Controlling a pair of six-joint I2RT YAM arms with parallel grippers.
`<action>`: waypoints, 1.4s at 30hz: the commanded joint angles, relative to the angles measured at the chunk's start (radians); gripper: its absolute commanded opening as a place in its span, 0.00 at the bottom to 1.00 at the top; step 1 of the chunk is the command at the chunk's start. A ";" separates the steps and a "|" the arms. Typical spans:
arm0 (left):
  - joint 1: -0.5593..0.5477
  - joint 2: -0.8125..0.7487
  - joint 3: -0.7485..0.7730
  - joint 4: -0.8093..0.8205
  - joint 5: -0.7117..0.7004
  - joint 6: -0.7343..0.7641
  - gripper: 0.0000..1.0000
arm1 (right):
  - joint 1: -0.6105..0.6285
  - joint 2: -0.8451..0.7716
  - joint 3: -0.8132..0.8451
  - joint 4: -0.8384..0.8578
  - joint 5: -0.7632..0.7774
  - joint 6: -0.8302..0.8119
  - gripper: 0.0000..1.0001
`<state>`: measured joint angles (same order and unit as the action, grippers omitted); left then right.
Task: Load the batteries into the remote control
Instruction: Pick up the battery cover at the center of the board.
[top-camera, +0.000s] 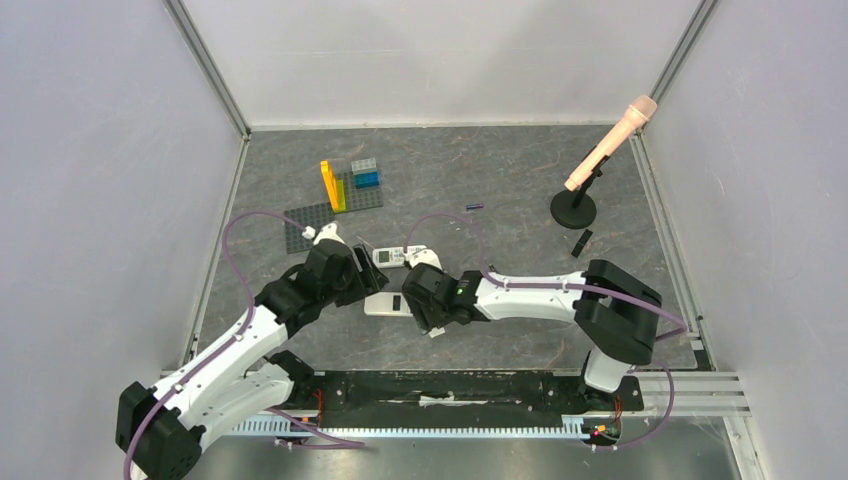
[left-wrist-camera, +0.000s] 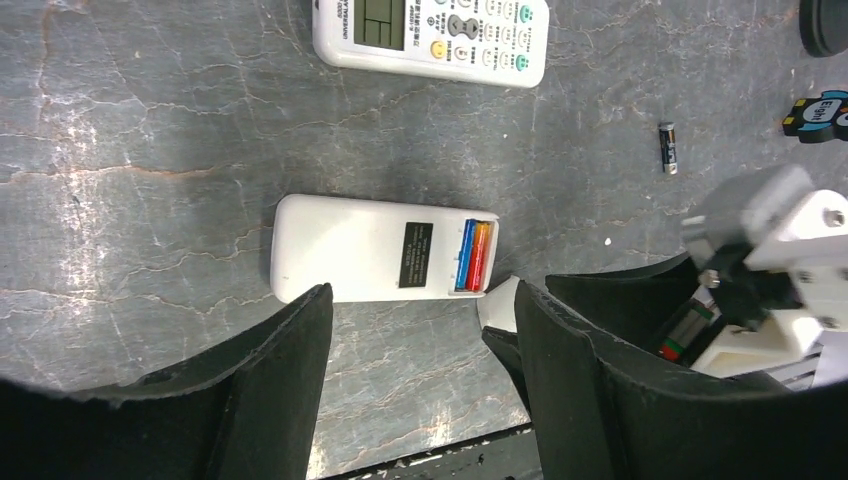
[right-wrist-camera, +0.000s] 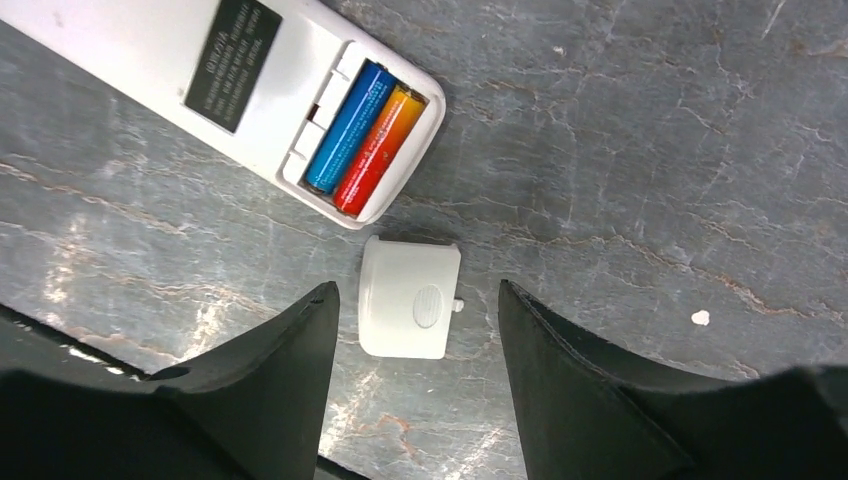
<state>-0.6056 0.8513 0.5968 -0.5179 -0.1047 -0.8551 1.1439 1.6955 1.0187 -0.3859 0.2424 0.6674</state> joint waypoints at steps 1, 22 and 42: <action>0.011 -0.004 0.048 0.003 -0.020 0.046 0.72 | 0.008 0.046 0.077 -0.092 0.026 -0.068 0.61; 0.033 -0.015 0.014 0.063 0.071 0.062 0.72 | -0.016 0.073 0.004 -0.091 -0.129 -0.080 0.33; 0.038 0.152 -0.084 0.337 0.464 0.057 0.72 | -0.021 -0.232 -0.176 0.161 -0.101 -0.389 0.36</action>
<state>-0.5713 0.9764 0.5236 -0.2962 0.2443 -0.8200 1.1275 1.5555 0.8852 -0.3477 0.1791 0.3630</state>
